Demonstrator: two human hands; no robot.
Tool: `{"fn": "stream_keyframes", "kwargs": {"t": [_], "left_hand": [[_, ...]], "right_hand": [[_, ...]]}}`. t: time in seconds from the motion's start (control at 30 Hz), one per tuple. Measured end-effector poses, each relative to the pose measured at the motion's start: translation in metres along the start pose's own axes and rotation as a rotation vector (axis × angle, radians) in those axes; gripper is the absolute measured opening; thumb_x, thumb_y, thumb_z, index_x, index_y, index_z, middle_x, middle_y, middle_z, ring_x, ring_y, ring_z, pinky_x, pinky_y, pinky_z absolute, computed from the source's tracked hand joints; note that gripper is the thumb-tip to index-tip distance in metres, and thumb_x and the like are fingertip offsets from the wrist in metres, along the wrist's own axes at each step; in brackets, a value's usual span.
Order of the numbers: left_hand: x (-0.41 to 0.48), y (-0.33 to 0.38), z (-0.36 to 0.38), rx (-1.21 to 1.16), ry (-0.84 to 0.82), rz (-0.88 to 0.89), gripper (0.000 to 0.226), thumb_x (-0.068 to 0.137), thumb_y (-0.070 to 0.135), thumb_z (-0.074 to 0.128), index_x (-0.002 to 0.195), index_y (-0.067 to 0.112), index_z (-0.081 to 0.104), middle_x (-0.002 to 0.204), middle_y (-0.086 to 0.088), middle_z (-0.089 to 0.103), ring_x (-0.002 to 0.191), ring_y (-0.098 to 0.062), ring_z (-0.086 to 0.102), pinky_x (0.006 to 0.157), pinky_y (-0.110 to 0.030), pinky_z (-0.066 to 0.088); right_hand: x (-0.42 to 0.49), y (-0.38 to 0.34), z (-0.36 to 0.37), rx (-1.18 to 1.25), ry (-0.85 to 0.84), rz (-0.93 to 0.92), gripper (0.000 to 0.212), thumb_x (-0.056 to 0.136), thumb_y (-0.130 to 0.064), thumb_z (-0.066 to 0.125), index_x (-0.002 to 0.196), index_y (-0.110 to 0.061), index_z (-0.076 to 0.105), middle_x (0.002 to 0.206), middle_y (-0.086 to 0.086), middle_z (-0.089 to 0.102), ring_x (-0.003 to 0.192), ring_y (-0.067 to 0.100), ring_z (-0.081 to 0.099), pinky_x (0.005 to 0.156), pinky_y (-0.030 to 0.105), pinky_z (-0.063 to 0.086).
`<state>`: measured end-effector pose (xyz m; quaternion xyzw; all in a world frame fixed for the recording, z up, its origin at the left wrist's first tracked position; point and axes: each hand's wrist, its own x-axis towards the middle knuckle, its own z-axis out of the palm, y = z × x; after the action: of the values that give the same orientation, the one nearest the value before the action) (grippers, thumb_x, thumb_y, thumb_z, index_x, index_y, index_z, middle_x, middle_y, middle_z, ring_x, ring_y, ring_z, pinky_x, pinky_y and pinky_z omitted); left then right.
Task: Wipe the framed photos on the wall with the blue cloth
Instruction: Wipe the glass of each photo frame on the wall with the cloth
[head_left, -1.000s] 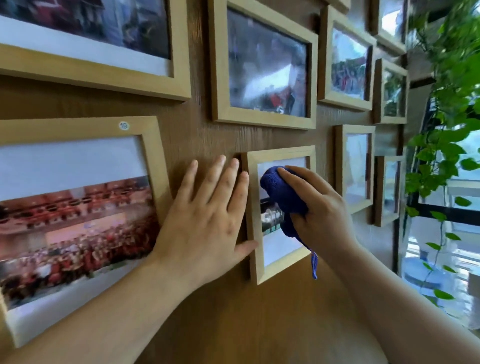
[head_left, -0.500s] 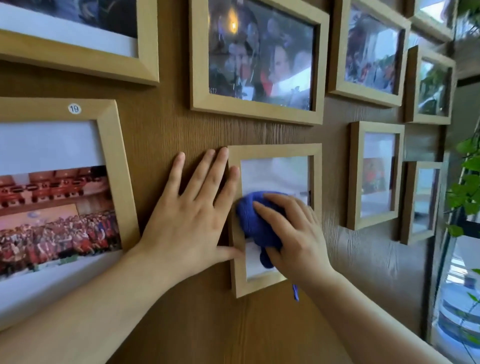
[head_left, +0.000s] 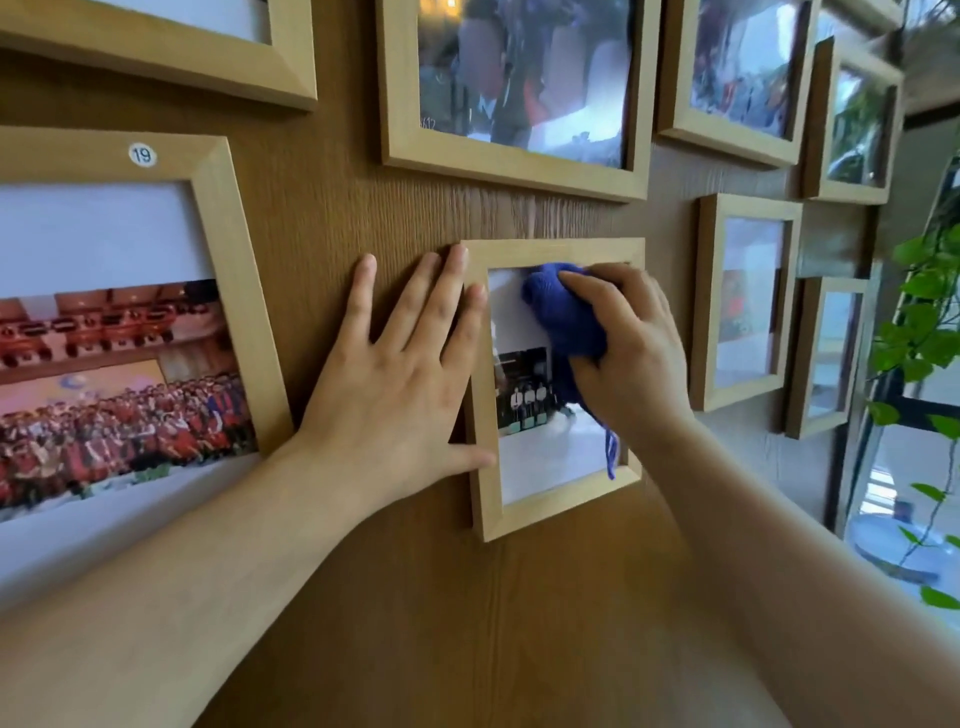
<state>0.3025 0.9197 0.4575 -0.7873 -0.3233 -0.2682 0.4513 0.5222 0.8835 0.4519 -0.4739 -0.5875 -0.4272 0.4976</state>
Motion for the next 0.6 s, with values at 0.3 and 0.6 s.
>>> {"fn": "stream_keyframes", "kwargs": {"t": [0.3,0.6], "left_hand": [[0.001,0.001,-0.003,-0.002,-0.002,0.005,0.131,0.067,0.086,0.044,0.151,0.004,-0.014,0.16,-0.024,-0.02,0.151,-0.035,-0.009,0.117,-0.066,0.0],[0.0,0.001,-0.007,-0.029,-0.01,0.011,0.132,0.068,0.088,0.039,0.148,0.002,-0.022,0.157,-0.025,-0.029,0.15,-0.036,-0.013,0.116,-0.066,-0.003]], "right_hand": [[-0.103,-0.039,0.005,0.114,-0.202,0.086,0.058,0.068,-0.008,0.075,0.122,-0.013,0.055,0.124,0.011,0.052,0.115,0.027,0.05,0.091,0.043,0.049],[-0.072,-0.012,-0.006,0.054,-0.089,0.357,0.059,0.067,0.001,0.07,0.122,-0.013,0.056,0.122,0.005,0.053,0.11,0.025,0.05,0.086,0.047,0.051]]}}
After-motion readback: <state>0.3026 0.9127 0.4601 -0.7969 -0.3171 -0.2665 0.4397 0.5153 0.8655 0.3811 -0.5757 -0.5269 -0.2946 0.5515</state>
